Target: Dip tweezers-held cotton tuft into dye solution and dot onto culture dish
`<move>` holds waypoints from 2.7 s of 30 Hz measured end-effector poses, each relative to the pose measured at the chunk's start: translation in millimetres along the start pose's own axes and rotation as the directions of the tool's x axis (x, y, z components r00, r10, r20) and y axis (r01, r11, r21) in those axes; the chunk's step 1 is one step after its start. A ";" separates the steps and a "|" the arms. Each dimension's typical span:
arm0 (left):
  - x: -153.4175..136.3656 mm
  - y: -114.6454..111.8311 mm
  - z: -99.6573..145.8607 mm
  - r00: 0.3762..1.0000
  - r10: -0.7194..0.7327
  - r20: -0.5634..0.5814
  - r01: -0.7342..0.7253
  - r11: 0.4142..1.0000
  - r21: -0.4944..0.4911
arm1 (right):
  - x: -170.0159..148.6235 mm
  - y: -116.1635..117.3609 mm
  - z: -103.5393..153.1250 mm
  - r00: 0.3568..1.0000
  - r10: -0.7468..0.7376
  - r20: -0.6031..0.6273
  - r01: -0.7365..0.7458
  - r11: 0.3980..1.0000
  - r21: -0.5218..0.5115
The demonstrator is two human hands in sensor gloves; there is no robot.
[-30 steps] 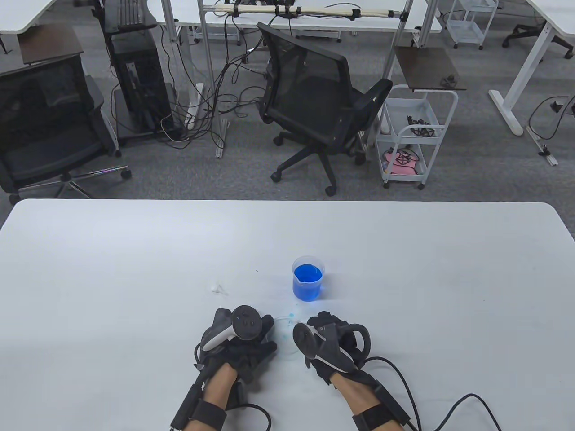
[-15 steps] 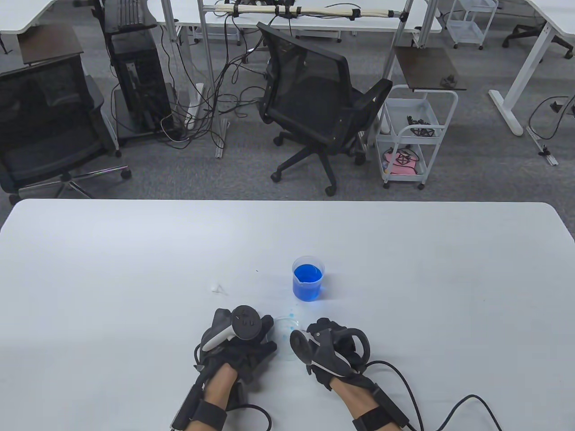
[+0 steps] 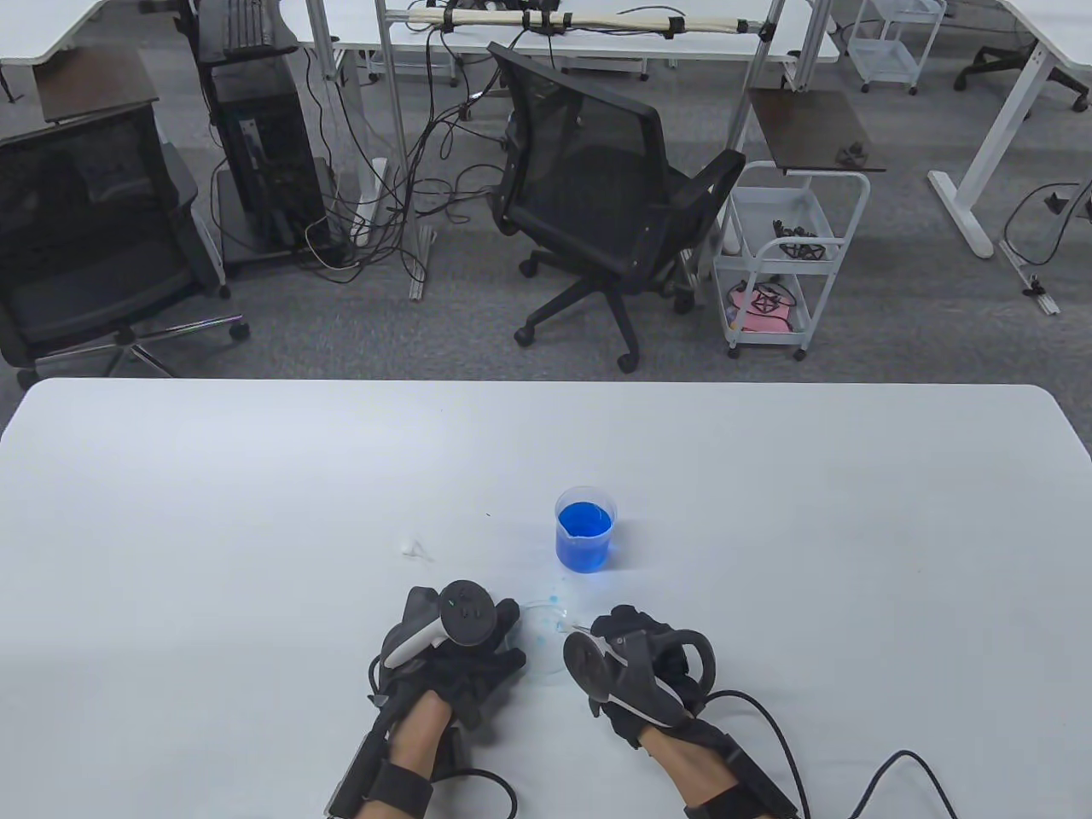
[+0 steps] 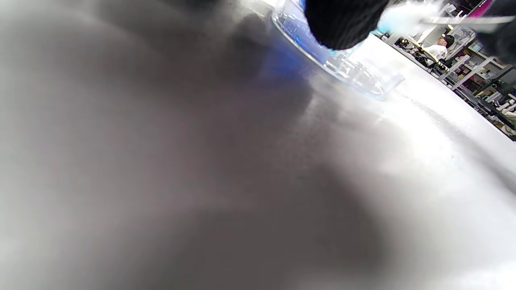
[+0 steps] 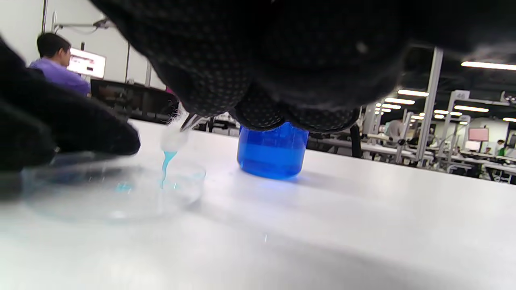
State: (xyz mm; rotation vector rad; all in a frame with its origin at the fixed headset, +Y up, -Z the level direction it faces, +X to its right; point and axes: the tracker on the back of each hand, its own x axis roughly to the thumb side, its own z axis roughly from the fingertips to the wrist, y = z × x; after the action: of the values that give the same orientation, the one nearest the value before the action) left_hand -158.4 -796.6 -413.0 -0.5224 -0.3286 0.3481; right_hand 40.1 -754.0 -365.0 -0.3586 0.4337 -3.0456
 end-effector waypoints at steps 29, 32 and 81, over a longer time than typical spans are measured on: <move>-0.1 0.4 -0.1 1.000 0.009 0.002 -0.009 1.000 -0.007 | 11.0 4.6 7.5 0.999 -0.002 0.032 0.000 0.999 0.043; -0.1 0.4 -0.3 1.000 0.010 0.002 -0.010 1.000 -0.007 | 10.3 2.6 8.1 1.000 -0.006 0.028 0.005 0.999 0.037; 1.7 -1.3 -0.9 1.000 0.015 -0.009 -0.015 1.000 -0.013 | 11.4 -7.3 -10.5 0.999 -0.043 -0.019 0.041 0.997 -0.062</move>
State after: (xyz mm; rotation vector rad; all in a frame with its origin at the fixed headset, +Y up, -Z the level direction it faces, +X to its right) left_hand -156.2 -797.4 -412.6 -0.5393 -0.3182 0.3581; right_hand 26.5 -745.1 -370.2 -0.3444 0.5281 -3.0845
